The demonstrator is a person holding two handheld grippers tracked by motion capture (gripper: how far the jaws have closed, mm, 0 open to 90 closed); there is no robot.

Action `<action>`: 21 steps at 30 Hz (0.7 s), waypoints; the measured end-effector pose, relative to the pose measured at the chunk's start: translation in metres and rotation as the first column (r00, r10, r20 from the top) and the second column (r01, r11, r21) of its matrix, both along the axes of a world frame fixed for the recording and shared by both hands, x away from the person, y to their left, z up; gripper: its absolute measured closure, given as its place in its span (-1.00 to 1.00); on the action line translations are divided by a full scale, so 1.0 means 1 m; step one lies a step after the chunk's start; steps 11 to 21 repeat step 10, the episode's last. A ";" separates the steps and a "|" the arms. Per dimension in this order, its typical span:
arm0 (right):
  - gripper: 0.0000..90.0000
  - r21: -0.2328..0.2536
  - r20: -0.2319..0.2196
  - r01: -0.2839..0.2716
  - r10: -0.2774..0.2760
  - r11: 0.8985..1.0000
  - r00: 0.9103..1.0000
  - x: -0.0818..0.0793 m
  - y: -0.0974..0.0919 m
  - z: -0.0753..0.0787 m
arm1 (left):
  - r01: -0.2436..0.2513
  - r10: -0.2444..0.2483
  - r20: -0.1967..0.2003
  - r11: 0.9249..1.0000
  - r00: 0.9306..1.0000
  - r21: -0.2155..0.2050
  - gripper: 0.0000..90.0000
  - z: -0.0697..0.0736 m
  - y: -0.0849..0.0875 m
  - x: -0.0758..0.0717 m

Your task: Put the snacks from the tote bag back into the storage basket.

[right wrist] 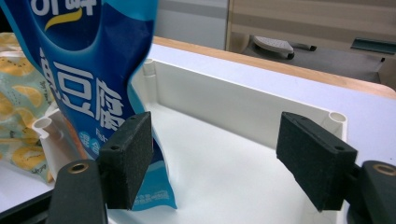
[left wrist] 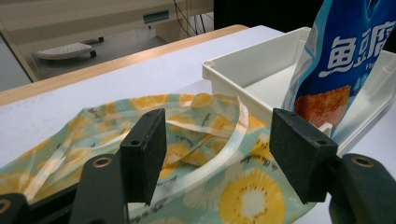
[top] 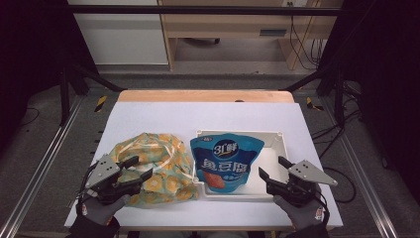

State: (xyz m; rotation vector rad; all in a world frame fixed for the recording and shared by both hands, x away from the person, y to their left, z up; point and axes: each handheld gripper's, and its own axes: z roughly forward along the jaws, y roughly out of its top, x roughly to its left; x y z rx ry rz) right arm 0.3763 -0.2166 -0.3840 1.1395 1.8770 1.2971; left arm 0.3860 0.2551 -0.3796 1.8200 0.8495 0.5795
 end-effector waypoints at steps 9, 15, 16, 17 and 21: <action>-0.39 -0.014 -0.020 0.020 -0.021 1.000 1.000 0.001 -0.005 -0.006 | -0.035 0.035 -0.016 0.999 0.999 -0.007 -0.20 -0.008 0.014 0.001; -0.39 -0.016 -0.029 0.023 -0.024 1.000 0.999 0.002 -0.005 -0.008 | -0.037 0.037 -0.017 0.999 0.999 -0.004 -0.20 -0.008 0.016 0.001; -0.39 -0.016 -0.029 0.023 -0.024 1.000 0.999 0.002 -0.005 -0.008 | -0.037 0.037 -0.017 0.999 0.999 -0.004 -0.20 -0.008 0.016 0.001; -0.39 -0.016 -0.029 0.023 -0.024 1.000 0.999 0.002 -0.005 -0.008 | -0.037 0.037 -0.017 0.999 0.999 -0.004 -0.20 -0.008 0.016 0.001; -0.39 -0.016 -0.029 0.023 -0.024 1.000 0.999 0.002 -0.005 -0.008 | -0.037 0.037 -0.017 0.999 0.999 -0.004 -0.20 -0.008 0.016 0.001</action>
